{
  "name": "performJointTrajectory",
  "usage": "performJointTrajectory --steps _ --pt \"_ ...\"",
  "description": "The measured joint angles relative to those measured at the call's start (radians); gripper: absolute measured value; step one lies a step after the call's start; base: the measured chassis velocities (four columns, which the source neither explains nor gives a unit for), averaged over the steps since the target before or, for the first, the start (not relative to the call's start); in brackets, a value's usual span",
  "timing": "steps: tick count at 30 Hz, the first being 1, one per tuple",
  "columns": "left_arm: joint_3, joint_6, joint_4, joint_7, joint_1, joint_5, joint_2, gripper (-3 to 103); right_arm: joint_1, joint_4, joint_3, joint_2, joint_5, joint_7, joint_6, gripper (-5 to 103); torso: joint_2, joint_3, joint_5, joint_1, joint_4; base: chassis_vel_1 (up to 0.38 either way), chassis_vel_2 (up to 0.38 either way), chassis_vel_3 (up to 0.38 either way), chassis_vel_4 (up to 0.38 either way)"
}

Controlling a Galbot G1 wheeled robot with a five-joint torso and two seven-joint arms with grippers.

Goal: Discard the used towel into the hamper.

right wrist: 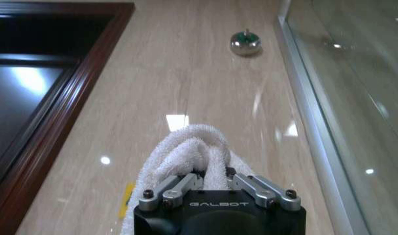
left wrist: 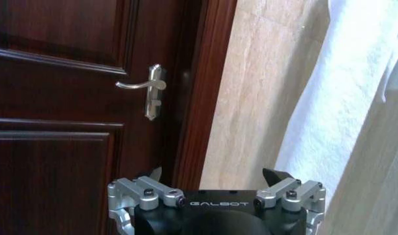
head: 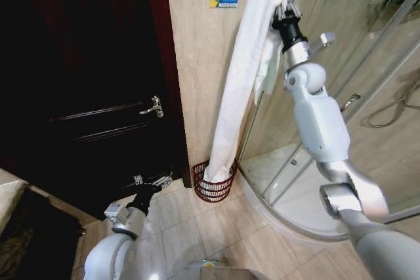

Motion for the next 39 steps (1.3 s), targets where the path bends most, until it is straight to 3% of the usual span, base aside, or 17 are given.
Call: performJointTrajectory --steps 21,39 --pt "0.000 0.000 0.000 0.000 0.000 0.000 0.000 100 -0.186 0.074 0.041 0.020 -0.028 0.027 0.017 14 0.000 0.000 -0.0001 0.000 0.0001 0.000 0.000 0.000 0.000" --pt "0.000 0.000 0.000 0.000 0.000 0.000 0.000 100 -0.310 0.038 0.053 0.035 -0.066 0.016 0.058 14 0.000 0.000 0.0001 0.000 0.0001 0.000 0.000 0.000 0.000"
